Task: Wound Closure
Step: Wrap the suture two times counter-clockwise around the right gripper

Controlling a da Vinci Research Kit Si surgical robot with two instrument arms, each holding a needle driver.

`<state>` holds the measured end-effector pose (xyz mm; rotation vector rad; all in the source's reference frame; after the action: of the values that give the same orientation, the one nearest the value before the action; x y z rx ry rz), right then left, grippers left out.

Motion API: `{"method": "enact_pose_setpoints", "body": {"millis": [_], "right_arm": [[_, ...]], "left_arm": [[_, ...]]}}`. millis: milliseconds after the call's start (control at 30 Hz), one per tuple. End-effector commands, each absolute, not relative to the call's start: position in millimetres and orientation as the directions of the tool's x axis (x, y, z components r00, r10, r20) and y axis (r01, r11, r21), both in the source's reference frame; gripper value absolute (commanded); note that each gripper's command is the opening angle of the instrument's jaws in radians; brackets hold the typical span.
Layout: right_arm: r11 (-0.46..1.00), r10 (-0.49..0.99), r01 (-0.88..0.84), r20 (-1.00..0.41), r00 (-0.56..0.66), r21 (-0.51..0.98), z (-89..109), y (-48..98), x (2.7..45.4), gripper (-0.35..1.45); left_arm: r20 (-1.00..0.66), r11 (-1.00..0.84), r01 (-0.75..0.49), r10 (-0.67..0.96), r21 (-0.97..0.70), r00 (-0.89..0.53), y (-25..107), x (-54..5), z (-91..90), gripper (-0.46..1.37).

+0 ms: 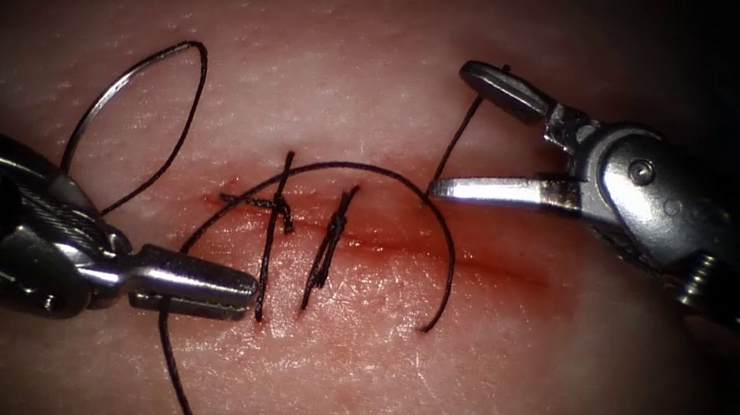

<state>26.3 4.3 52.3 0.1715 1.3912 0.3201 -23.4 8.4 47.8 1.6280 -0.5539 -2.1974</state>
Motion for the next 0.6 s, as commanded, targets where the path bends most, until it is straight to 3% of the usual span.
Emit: {"method": "enact_pose_setpoints", "body": {"millis": [33,67,100,600], "right_arm": [[0.948,0.317,-0.085,-0.941,0.121,0.308,52.6,4.4,26.5,0.39],[0.948,0.316,-0.077,-0.942,0.116,0.309,52.6,4.4,26.6,0.23],[0.95,0.312,-0.046,-0.945,0.097,0.309,52.9,4.6,26.9,-0.35],[0.951,0.294,0.078,-0.954,0.058,0.298,56.8,3.1,29.7,-0.35]], "left_arm": [[-0.824,-0.863,0.065,-0.499,0.502,-0.269,8.2,-23.7,47.5,-0.35],[-0.824,-0.863,0.068,-0.5,0.501,-0.268,8.1,-23.8,47.4,-0.35],[-0.822,-0.859,0.078,-0.507,0.505,-0.258,7.9,-24.0,47.1,-0.35],[-0.805,-0.834,0.134,-0.552,0.536,-0.216,8.2,-25.0,45.1,-0.35]]}}
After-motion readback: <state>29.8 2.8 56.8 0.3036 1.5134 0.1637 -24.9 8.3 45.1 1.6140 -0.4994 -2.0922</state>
